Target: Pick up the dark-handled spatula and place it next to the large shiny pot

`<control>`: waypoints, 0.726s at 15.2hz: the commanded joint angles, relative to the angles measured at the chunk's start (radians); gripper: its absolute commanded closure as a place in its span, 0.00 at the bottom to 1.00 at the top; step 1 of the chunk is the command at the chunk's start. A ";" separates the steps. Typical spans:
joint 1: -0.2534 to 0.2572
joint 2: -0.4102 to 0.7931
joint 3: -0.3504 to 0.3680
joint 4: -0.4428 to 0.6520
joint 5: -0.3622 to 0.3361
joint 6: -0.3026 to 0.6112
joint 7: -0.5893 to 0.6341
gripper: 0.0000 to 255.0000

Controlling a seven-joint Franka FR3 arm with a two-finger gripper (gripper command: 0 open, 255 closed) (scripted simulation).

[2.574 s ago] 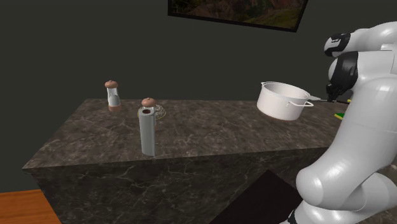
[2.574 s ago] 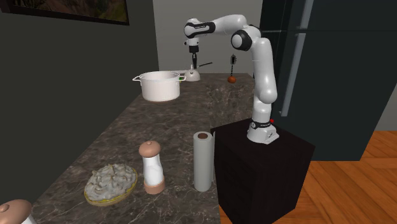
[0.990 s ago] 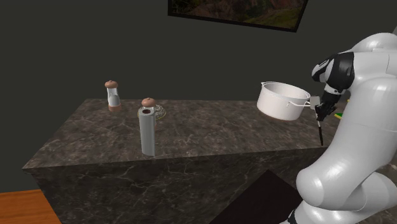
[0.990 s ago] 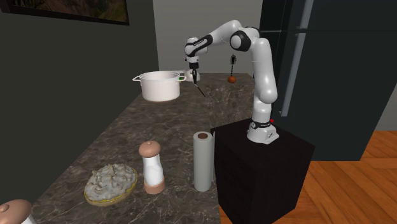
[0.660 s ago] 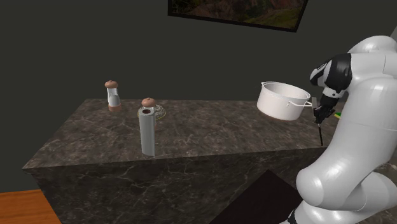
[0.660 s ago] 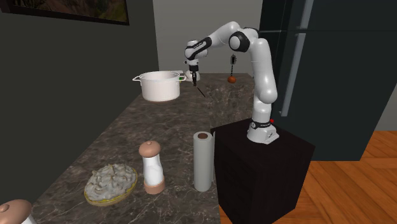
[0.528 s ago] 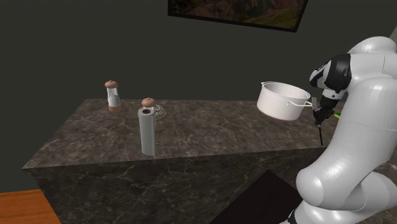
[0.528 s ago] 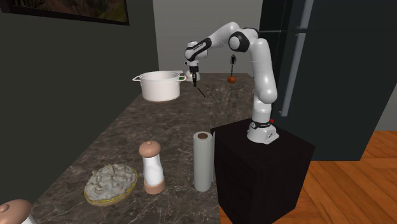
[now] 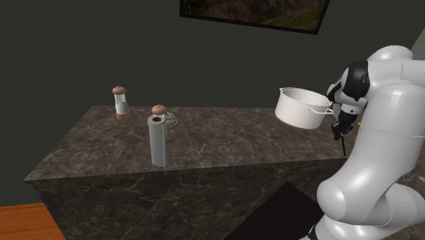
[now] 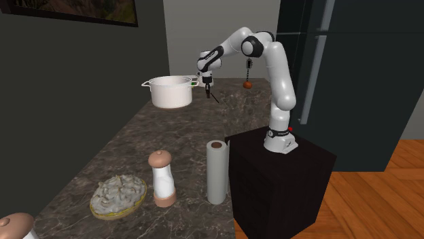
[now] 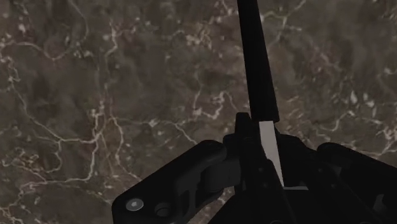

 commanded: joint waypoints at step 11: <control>0.039 -0.346 -0.046 -0.250 -0.099 0.194 0.034 0.00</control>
